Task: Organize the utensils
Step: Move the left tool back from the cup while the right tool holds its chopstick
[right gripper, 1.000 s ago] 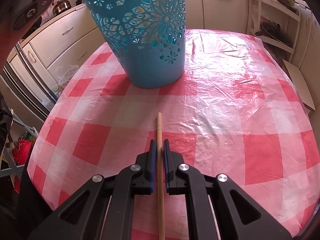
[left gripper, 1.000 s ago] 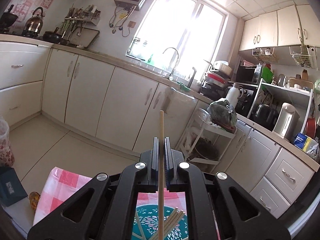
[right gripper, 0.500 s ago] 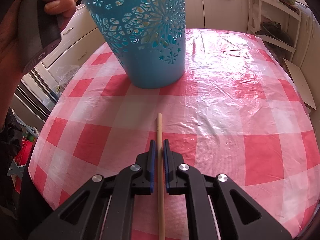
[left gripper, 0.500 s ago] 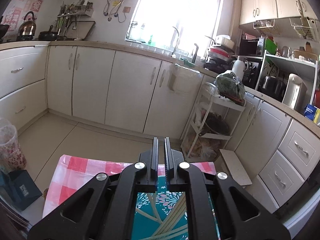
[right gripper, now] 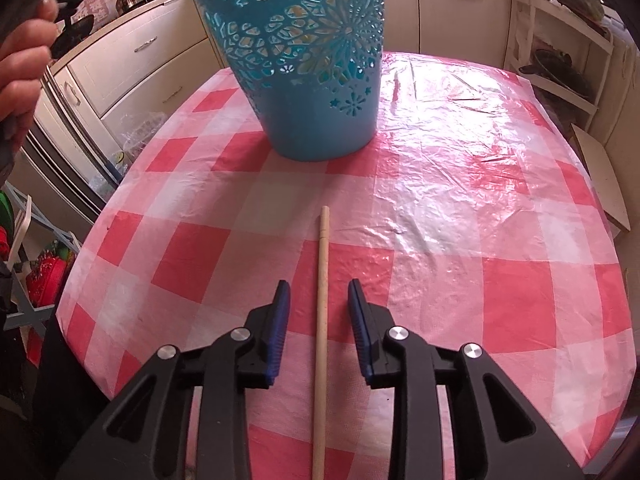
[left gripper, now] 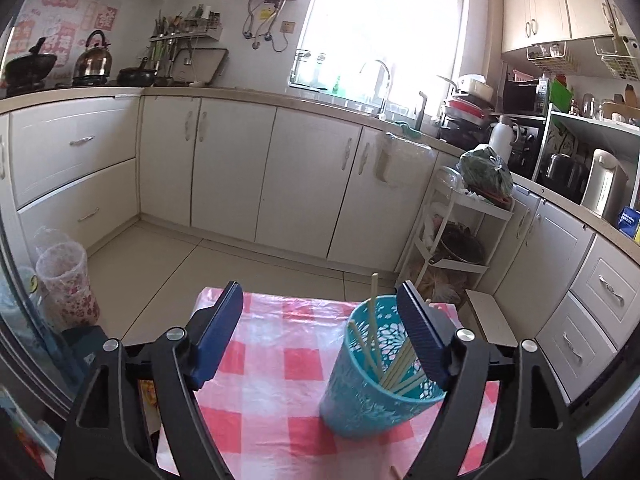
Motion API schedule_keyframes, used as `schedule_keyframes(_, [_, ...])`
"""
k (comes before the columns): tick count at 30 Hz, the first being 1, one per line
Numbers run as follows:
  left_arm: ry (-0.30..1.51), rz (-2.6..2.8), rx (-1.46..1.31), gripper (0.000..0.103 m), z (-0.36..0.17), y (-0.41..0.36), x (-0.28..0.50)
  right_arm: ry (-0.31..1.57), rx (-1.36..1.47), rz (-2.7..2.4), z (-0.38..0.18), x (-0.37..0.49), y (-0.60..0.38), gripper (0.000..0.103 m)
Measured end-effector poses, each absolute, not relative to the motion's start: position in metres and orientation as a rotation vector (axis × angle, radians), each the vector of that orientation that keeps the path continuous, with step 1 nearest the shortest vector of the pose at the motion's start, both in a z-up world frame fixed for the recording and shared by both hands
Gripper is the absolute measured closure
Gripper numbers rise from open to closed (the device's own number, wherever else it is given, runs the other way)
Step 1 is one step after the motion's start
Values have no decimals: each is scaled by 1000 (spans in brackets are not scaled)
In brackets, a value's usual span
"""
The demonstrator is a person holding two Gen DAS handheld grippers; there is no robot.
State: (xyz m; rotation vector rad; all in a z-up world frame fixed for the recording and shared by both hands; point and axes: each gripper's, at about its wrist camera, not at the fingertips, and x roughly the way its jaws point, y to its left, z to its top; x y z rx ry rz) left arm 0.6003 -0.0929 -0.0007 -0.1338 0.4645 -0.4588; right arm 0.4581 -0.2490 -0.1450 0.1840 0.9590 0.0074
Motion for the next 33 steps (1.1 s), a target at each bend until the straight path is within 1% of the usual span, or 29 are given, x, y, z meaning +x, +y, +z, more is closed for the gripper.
schedule_keyframes(3, [515,-418,-103,21,-15,-76,590,954,102,-18,-145,459,-242,77])
schedule_keyframes(4, [543,-409,-88,17,-21,-72,587,951,94,-21,-146,460,-241,78])
schedule_keyframes(7, [632,-377,-47,14,-44,-67,580,942,108,-35,-147,461,-243,95])
schedule_keyframes(8, [652,-375,-36,14,-50,-65,578,937,120,-39,-147,461,-246,97])
schedule_keyframes(12, [711,-352,15,13,-70,-63,567,917,150,-44,-147,461,-248,97])
schedule_keyframes(13, [719,-356,22,13,-72,-63,564,914,151,-59,-146,461,-248,95])
schedule_keyframes(14, [725,-359,35,12,-75,-63,561,916,155,-64,-146,462,-248,89])
schedule_keyframes(16, [723,-356,65,12,-75,-67,557,922,142,-59,-148,462,-246,88])
schedule_keyframes(18, [721,-359,92,12,-76,-71,552,919,100,-64,-147,462,-241,89])
schedule_keyframes(20, [722,-366,99,12,-75,-73,549,918,107,-61,-146,462,-241,97])
schedule_keyframes(33, [722,-386,137,11,-74,-84,538,875,307,21,-136,455,-258,97])
